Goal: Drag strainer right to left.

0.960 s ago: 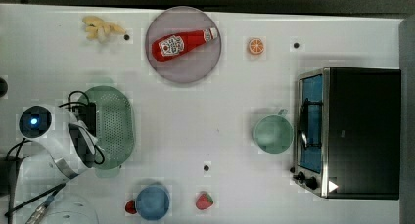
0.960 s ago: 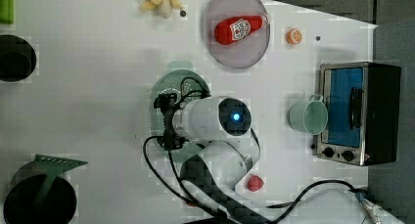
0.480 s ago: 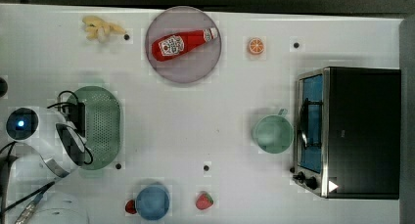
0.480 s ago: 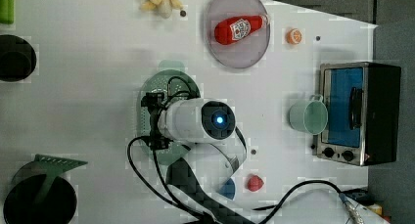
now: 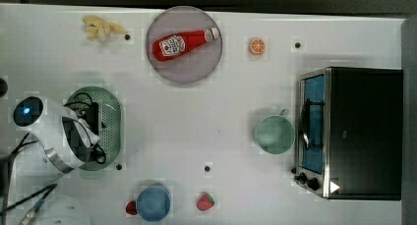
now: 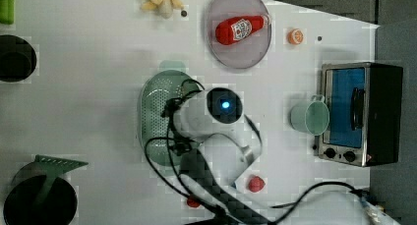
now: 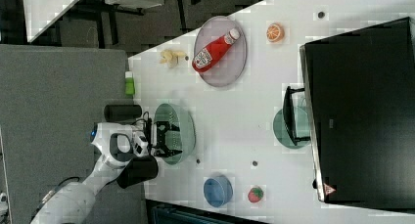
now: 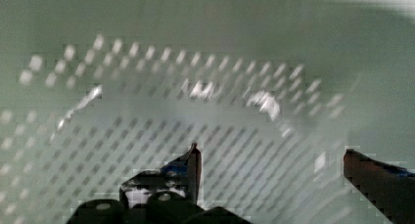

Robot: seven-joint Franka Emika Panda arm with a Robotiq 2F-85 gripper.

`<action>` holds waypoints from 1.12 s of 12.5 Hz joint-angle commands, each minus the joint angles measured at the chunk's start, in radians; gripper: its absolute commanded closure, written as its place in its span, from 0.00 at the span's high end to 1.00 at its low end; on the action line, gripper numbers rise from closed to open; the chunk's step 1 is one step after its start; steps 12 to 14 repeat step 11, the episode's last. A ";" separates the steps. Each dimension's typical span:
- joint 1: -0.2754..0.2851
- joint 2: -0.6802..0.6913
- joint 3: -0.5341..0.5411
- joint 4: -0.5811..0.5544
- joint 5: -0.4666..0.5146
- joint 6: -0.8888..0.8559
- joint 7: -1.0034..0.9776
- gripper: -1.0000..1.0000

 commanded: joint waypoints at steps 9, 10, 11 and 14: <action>-0.101 -0.669 -0.435 0.052 -0.072 -0.428 -0.799 1.00; -0.110 -0.703 -0.481 0.062 -0.119 -0.467 -0.911 1.00; -0.118 -0.733 -0.523 0.072 -0.173 -0.509 -1.024 1.00; -0.118 -0.733 -0.523 0.072 -0.173 -0.509 -1.024 1.00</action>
